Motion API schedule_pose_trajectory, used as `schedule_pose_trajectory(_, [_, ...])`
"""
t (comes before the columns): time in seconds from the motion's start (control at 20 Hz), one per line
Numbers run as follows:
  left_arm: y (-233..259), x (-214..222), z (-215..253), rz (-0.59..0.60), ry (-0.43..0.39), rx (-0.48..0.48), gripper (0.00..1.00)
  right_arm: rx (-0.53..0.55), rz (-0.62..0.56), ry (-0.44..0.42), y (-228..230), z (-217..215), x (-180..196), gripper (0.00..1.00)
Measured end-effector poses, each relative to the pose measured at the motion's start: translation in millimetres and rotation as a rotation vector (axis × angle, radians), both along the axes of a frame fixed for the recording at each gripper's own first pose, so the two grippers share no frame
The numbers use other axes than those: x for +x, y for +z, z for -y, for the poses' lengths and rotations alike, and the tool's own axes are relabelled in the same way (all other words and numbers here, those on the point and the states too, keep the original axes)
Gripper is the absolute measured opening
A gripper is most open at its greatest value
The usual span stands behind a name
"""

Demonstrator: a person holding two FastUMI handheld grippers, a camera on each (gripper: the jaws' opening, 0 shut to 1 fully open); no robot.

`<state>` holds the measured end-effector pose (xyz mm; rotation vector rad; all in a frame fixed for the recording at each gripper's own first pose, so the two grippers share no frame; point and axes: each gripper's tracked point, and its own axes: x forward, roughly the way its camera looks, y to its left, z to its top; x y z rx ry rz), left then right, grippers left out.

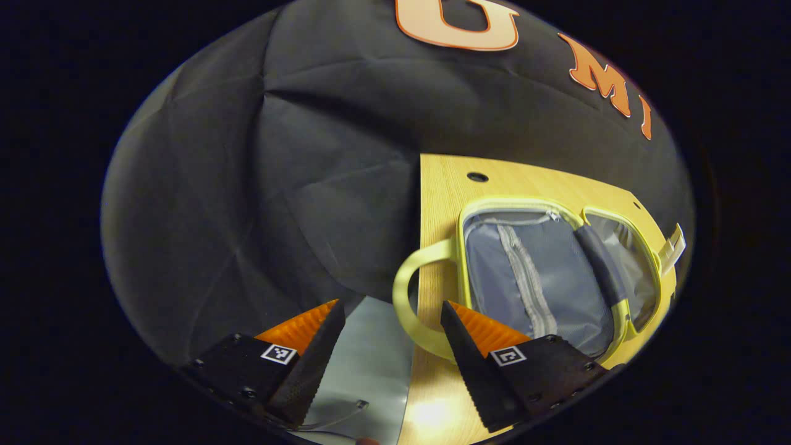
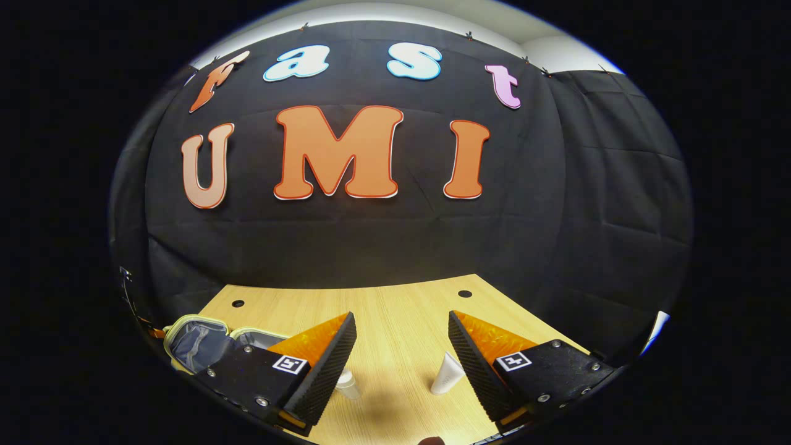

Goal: First open the suitcase, pack the skin care products into it, and then close the suitcase.

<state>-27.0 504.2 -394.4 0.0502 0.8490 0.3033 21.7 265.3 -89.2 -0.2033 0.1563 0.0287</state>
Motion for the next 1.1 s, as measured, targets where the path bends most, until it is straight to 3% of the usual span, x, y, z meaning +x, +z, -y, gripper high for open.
schedule_pose_trajectory(0.2, [78.8, 27.4, 44.6, 0.160, 0.002, 0.114, 0.99, 0.013, -0.020, 0.033, 0.8, 11.1, 7.4, 0.95])
schedule_pose_trajectory(0.6, [213.7, 88.4, 255.3, 0.490, -0.096, 0.187, 0.98, 0.025, -0.032, 0.145, 13.6, 49.1, 38.6, 0.95])
schedule_pose_trajectory(0.85, [220.5, 95.4, 397.9, 0.571, -0.198, 0.195, 0.97, 0.027, -0.044, 0.192, 7.0, 84.8, 57.3, 0.95])
schedule_pose_trajectory(1.1, [166.0, 69.0, 514.6, 0.533, -0.267, 0.137, 0.96, 0.027, -0.095, 0.209, -18.1, 116.5, 65.9, 0.95])
